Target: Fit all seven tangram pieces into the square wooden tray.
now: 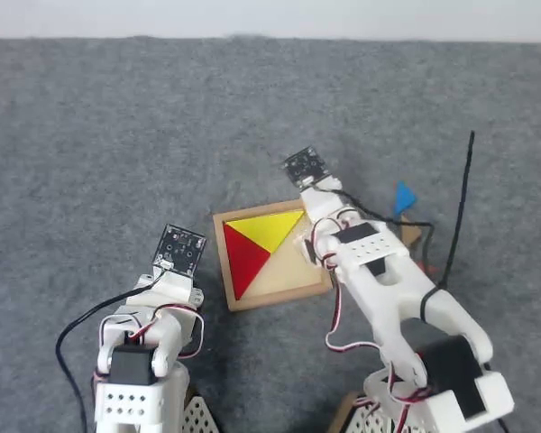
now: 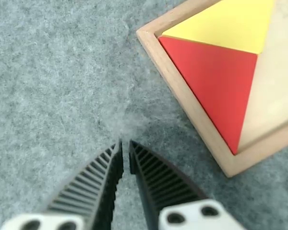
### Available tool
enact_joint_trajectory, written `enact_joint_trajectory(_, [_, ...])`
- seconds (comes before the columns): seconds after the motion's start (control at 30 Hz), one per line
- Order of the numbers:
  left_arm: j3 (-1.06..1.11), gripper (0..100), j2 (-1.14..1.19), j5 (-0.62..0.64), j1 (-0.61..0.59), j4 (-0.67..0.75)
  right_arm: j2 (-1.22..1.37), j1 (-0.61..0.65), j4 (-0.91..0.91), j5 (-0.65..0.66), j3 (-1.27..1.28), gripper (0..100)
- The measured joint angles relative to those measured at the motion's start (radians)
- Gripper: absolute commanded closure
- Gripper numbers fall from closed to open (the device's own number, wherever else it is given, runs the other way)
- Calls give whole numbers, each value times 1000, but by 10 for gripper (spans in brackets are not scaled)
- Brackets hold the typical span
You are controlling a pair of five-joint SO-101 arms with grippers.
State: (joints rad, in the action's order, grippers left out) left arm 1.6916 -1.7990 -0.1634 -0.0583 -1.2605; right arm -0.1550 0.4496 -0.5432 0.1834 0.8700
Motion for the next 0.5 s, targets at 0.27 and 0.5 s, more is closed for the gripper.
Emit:
enact_joint_trajectory(0.27, [0, 978, 0, 0, 0, 0, 8, 18, -68, 3, -2, 835])
enact_joint_trajectory(0.5, [0, 978, 0, 0, 0, 0, 8, 18, -147, 6, -2, 840])
